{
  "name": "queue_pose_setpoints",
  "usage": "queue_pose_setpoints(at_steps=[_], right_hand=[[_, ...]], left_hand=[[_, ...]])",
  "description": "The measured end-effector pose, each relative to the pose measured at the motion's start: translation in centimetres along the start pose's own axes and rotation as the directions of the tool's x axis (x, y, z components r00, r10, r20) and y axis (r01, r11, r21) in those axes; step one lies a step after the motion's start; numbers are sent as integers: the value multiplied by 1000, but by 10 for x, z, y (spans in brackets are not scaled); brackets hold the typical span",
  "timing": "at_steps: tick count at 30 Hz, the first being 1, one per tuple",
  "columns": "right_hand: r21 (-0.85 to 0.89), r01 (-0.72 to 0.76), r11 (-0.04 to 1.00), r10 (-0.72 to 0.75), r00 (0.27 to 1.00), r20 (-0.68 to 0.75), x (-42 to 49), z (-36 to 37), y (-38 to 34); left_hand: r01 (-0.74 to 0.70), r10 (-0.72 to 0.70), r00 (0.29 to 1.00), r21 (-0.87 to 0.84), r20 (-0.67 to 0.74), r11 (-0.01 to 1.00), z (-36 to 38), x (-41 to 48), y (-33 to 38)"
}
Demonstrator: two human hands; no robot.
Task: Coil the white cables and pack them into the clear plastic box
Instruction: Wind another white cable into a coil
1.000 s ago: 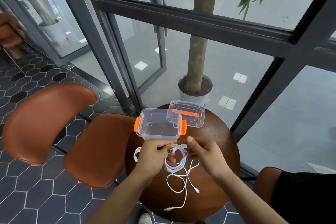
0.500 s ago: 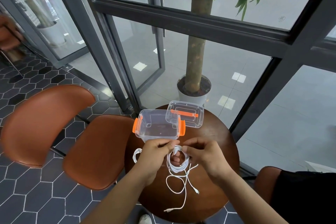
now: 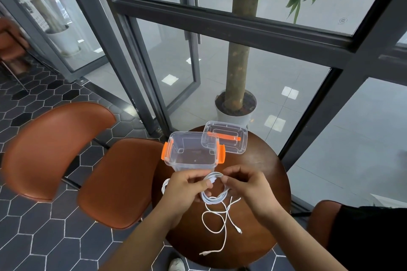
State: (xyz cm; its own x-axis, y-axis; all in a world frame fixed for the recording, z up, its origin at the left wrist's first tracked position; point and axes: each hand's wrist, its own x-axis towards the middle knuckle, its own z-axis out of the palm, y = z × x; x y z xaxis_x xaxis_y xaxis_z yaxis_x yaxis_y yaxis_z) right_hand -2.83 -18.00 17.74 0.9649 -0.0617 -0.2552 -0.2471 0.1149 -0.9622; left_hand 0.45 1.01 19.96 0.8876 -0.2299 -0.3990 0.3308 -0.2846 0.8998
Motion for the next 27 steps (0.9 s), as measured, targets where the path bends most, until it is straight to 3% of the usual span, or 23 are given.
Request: queue_pose_setpoints(at_steps=[6, 12, 17, 21, 27], right_hand=[[67, -100, 993, 94, 991, 93, 1, 1, 4], [62, -88, 994, 87, 996, 15, 6, 5, 12], [87, -136, 987, 137, 991, -6, 15, 12, 19], [-33, -196, 980, 198, 979, 44, 27, 26, 31], [-233, -257, 938, 283, 955, 90, 52, 56, 64]], left_hand=[[16, -17, 999, -38, -27, 999, -5, 0, -8], [150, -136, 989, -331, 64, 932, -13, 1, -17], [108, -111, 994, -278, 5, 955, -19, 2, -35], [89, -108, 992, -250, -66, 964, -26, 5, -57], [160, -227, 961, -346, -161, 924, -47, 12, -95]])
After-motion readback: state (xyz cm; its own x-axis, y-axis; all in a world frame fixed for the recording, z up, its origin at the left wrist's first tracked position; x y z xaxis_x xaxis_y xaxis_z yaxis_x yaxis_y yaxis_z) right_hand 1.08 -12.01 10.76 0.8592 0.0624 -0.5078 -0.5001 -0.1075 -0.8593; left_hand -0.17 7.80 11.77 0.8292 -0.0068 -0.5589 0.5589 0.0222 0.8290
